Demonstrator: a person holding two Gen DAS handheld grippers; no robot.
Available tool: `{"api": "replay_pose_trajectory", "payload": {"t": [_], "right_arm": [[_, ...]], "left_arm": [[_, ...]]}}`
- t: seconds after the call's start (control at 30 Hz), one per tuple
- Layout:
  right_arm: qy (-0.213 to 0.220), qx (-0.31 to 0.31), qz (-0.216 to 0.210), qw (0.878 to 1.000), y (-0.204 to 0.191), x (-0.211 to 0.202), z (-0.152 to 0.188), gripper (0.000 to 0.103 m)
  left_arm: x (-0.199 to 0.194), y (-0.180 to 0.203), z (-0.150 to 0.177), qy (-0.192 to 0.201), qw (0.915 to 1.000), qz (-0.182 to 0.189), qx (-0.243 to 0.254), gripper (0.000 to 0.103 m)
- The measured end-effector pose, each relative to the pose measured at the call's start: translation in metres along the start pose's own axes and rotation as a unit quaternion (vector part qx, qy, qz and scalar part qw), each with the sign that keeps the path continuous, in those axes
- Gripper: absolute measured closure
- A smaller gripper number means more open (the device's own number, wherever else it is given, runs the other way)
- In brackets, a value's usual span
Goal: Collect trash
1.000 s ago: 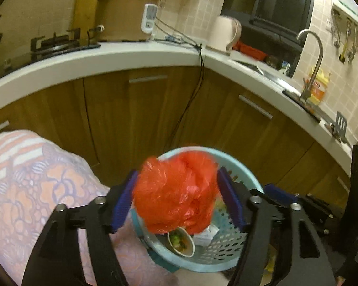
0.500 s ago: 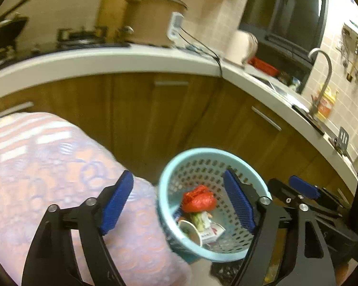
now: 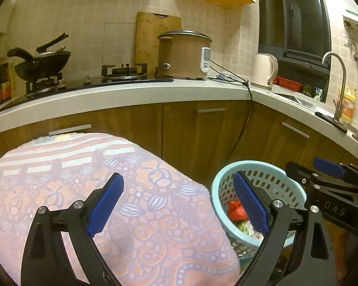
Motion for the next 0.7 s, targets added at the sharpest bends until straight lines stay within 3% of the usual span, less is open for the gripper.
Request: {"api": "replay_pose_trajectory", "payload": {"t": [0.23, 0.7], "right_arm": [[0.002, -0.004, 0.011, 1.0, -0.015, 0.006, 0.007, 0.038], [0.025, 0.01, 0.001, 1.0, -0.012, -0.004, 0.007, 0.038]], "left_arm": [[-0.009, -0.005, -0.002, 0.012, 0.9994, -0.032, 0.004, 0.01], [-0.019, -0.018, -0.004, 0.03, 0.9987, -0.033, -0.023, 0.008]]}}
Point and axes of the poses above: each gripper's, at about its wrist camera, not at the fingertips, and x roughly the way its jaws point, y to its right, z to its underside, the point moved 5 cm from there along x, roughly the way its jaws point, and after that the axes turned 10 degrees about -y, right-handed, at the moved point
